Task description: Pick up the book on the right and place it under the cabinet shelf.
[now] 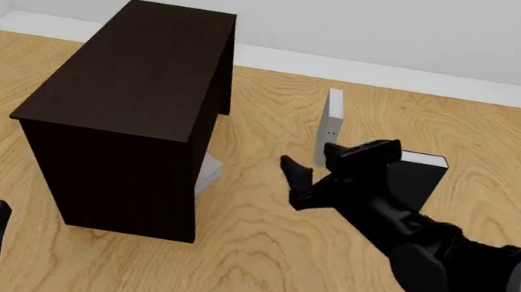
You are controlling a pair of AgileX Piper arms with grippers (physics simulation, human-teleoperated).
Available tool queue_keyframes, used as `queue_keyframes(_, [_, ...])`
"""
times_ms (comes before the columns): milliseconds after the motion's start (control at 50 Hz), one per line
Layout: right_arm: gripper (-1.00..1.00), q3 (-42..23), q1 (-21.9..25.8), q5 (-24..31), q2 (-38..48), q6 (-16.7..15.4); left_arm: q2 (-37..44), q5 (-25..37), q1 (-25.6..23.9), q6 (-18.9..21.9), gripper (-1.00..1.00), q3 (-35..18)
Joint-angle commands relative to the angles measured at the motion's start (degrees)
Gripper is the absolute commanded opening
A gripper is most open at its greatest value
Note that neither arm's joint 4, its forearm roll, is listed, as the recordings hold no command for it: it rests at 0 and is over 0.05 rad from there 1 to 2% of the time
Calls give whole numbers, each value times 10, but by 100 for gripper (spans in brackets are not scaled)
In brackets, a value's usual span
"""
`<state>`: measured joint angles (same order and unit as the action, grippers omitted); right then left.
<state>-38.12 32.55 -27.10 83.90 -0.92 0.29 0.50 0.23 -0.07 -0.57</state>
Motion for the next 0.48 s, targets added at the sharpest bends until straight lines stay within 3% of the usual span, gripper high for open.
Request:
queue_keyframes(20, [100, 67, -9, 30, -160, -1, 0, 0, 0, 0, 100, 0])
queue_keyframes(280, [100, 96, -36, 103, -332, -15, 0, 0, 0, 0, 100, 0])
queue_keyframes(480, [100, 100, -42, 148, -409, -6, 0, 0, 0, 0, 100, 0])
